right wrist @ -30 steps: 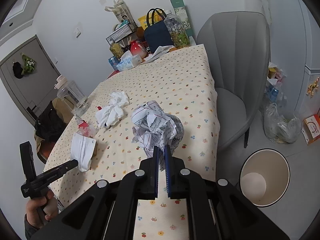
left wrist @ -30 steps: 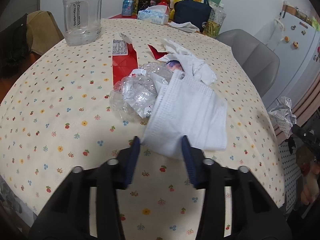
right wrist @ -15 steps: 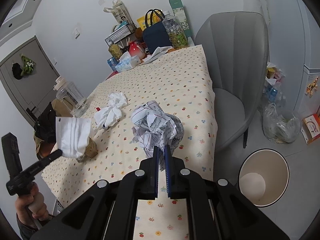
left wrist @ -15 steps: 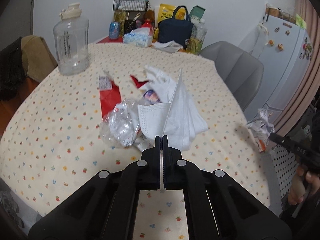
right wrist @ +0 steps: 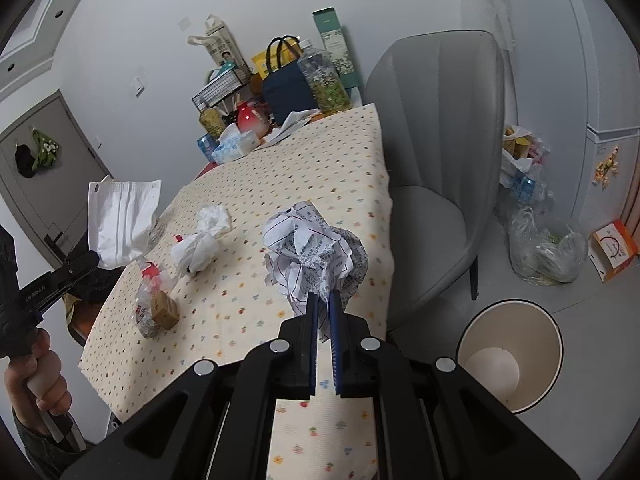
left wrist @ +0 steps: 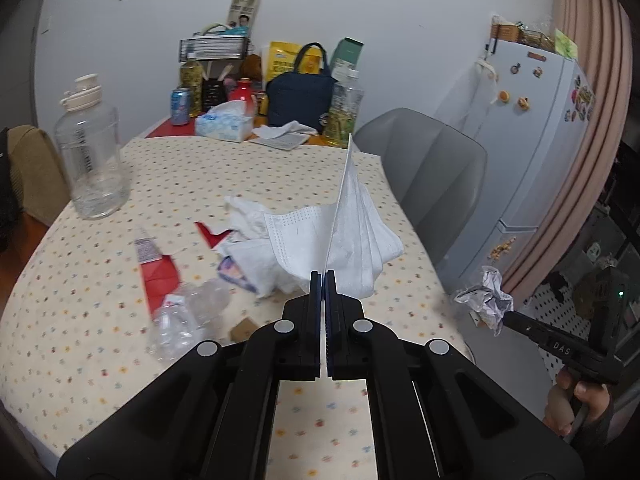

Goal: Collect trash
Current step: 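Carry both items over the beige bin and open the right gripper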

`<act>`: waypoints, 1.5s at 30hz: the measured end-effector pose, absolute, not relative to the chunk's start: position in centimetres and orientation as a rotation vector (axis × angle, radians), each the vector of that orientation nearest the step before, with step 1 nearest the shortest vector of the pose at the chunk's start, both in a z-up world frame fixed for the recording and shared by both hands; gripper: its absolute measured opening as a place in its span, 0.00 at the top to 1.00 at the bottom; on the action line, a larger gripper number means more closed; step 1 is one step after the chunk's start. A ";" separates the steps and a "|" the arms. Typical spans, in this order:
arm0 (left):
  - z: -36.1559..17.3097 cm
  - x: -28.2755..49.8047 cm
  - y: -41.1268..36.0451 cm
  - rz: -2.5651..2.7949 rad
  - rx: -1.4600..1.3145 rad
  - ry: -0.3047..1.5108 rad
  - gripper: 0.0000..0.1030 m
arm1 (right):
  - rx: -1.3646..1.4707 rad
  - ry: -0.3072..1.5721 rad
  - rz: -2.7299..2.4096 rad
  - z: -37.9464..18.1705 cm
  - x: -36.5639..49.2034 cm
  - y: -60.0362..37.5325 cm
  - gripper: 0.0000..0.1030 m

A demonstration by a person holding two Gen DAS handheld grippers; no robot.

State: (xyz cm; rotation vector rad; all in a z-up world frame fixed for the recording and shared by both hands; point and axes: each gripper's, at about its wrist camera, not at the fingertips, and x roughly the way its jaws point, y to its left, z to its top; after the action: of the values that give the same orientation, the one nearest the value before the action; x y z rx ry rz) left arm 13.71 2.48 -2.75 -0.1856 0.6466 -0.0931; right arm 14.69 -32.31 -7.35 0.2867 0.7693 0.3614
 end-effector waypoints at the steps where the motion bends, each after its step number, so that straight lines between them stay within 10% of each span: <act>1: -2.8 14.1 1.8 -0.106 -0.184 0.651 0.98 | 0.291 0.769 0.355 -7.4 14.7 -32.7 0.93; 29: -10.0 24.9 -19.3 -0.397 -0.027 0.888 0.98 | 0.522 0.902 0.042 -19.0 16.9 -48.0 0.93; 32: -10.9 25.5 -21.1 -0.410 -0.008 0.911 0.98 | 0.548 0.916 0.012 -21.2 17.4 -49.4 0.88; 35: -11.5 25.9 -22.7 -0.421 0.012 0.930 0.98 | 0.600 0.928 -0.051 -23.2 17.5 -51.3 0.53; 45: -14.4 26.6 -29.0 -0.491 0.083 1.004 0.98 | 0.616 0.915 -0.144 -23.8 15.5 -55.7 0.46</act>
State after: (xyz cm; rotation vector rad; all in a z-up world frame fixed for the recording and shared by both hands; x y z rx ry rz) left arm 26.63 -28.98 -14.37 0.0828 1.0045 -0.4911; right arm 15.49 -55.70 -23.79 0.6162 0.9150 -0.1436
